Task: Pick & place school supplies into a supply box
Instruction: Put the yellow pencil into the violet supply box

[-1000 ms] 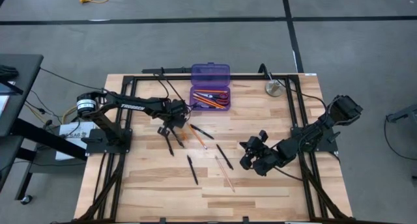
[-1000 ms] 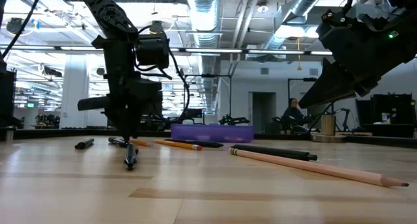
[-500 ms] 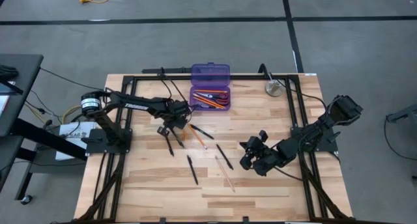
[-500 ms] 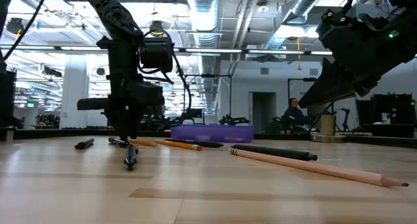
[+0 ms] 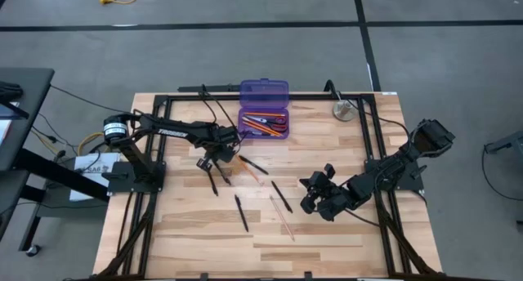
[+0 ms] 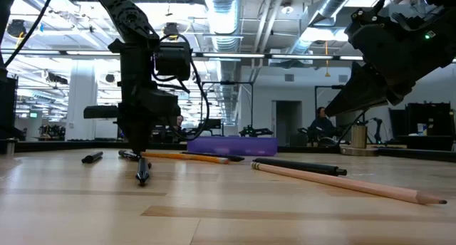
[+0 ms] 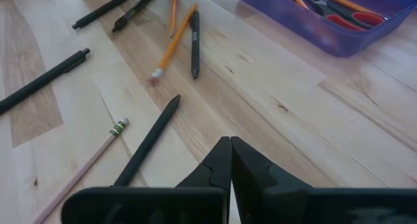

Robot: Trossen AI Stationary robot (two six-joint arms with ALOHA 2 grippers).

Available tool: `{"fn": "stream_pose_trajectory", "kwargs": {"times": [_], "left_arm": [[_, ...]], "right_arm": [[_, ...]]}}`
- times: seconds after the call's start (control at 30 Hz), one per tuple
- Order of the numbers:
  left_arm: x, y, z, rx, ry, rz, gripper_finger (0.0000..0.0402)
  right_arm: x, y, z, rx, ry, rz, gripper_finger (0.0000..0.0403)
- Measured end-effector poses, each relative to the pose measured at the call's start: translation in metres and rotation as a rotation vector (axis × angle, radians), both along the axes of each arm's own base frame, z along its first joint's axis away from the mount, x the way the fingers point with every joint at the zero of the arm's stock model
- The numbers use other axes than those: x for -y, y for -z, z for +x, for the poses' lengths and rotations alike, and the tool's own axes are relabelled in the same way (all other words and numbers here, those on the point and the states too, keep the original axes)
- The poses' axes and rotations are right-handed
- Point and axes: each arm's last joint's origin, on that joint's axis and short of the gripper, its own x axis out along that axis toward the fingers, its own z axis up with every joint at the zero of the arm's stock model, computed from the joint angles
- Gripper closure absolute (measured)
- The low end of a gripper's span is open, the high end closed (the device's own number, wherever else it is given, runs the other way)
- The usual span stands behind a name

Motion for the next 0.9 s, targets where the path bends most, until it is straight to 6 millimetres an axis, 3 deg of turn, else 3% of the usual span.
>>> {"fn": "stream_pose_trajectory", "kwargs": {"times": [0.23,0.5,0.77,0.9], "left_arm": [[0.001,0.0,0.001,-0.005,0.01,0.035,0.0385],[0.017,-0.01,0.003,-0.013,0.064,0.144,0.0396],[0.026,-0.057,0.003,0.031,0.028,0.168,0.0394],[0.021,-0.084,0.015,0.128,0.019,0.192,0.0393]], "right_arm": [[-0.001,-0.001,0.001,0.011,0.0,0.007,0.0403],[-0.001,-0.001,0.001,0.013,0.0,0.008,0.0403],[-0.001,-0.001,0.001,0.011,-0.002,0.006,0.0403],[-0.001,-0.001,0.001,0.009,-0.006,0.003,0.0403]]}}
